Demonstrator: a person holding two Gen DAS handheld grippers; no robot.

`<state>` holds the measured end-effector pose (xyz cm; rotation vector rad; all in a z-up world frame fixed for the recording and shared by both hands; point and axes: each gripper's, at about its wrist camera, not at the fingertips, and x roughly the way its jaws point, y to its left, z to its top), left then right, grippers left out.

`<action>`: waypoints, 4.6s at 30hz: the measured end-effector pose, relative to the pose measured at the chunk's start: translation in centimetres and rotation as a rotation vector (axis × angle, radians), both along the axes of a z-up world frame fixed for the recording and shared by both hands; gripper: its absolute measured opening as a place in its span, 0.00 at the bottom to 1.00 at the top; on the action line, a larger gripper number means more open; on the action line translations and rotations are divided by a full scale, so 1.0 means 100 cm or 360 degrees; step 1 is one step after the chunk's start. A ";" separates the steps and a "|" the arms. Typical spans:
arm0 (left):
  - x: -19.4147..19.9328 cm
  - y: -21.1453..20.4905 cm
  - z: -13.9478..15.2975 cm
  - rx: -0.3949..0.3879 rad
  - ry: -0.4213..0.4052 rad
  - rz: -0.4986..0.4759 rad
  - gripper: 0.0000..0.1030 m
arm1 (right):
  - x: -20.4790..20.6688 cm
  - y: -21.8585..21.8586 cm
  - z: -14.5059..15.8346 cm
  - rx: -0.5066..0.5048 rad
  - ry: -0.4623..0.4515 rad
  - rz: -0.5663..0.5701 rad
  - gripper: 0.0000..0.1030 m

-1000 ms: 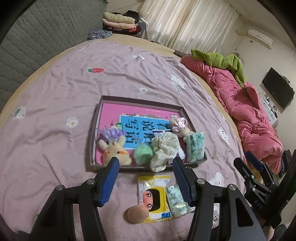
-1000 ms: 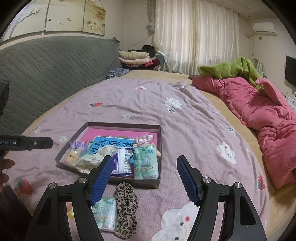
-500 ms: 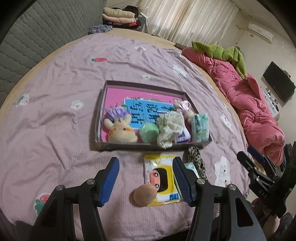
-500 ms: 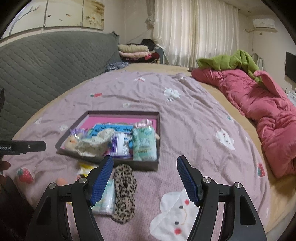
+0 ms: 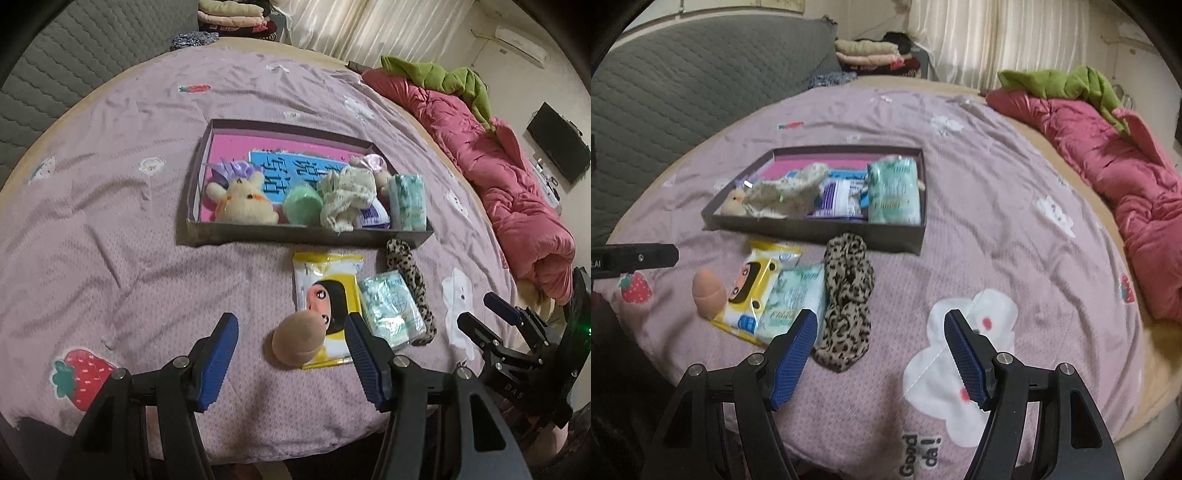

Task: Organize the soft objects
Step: 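Grasp the peach sponge with left tool while right tool grasps the leopard scrunchie, then carry the sponge with left tool while right tool carries the leopard scrunchie over the tray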

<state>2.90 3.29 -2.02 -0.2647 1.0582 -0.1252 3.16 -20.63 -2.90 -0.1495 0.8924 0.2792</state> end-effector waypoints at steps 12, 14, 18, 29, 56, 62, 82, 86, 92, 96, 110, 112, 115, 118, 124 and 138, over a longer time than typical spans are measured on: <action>-0.006 -0.003 -0.022 -0.0006 0.0094 -0.0026 0.58 | -0.001 0.019 -0.030 -0.0132 0.0190 0.0088 0.71; -0.005 -0.004 -0.024 -0.0005 0.0099 -0.0032 0.58 | -0.001 0.023 -0.036 -0.0160 0.0222 0.0104 0.71; -0.005 -0.006 -0.032 -0.0008 0.0130 -0.0042 0.58 | 0.003 0.028 -0.052 -0.0200 0.0277 0.0123 0.71; 0.005 -0.009 -0.049 -0.0037 0.0184 -0.0036 0.58 | 0.031 0.020 -0.067 -0.0066 0.0239 0.0019 0.72; 0.039 -0.009 -0.069 -0.0102 0.0184 -0.0012 0.48 | 0.076 0.011 -0.061 0.0085 0.0088 0.0090 0.18; 0.037 -0.007 -0.069 -0.0122 0.0164 -0.0027 0.40 | 0.066 -0.016 -0.051 0.0109 0.0084 -0.0064 0.18; 0.033 0.008 -0.035 -0.0184 0.0049 0.0024 0.36 | 0.048 -0.001 0.004 0.0221 -0.0057 -0.0036 0.18; 0.034 0.009 -0.026 -0.0181 0.0023 0.0032 0.36 | 0.048 0.004 0.007 0.0228 -0.0057 -0.0021 0.18; 0.035 0.010 -0.015 -0.0167 -0.0018 0.0034 0.36 | 0.047 0.005 0.011 0.0244 -0.0062 -0.0019 0.18; 0.035 0.011 -0.005 -0.0153 -0.0055 0.0028 0.36 | 0.047 0.008 0.018 0.0264 -0.0087 -0.0010 0.18; 0.046 0.015 0.021 -0.0155 -0.0146 0.0051 0.36 | 0.056 0.025 0.045 0.0293 -0.0163 0.0037 0.18; 0.050 0.016 0.022 -0.0158 -0.0144 0.0055 0.36 | 0.058 0.026 0.047 0.0300 -0.0167 0.0033 0.18; 0.055 0.019 0.026 -0.0161 -0.0157 0.0065 0.36 | 0.063 0.027 0.050 0.0305 -0.0180 0.0031 0.18; 0.058 0.023 0.030 -0.0162 -0.0180 0.0079 0.36 | 0.068 0.028 0.053 0.0306 -0.0191 0.0030 0.18; 0.067 0.033 0.036 -0.0159 -0.0200 0.0104 0.36 | 0.077 0.032 0.058 0.0306 -0.0208 0.0028 0.18; 0.103 0.064 0.040 -0.0164 -0.0223 0.0180 0.36 | 0.106 0.037 0.063 0.0319 -0.0235 0.0017 0.18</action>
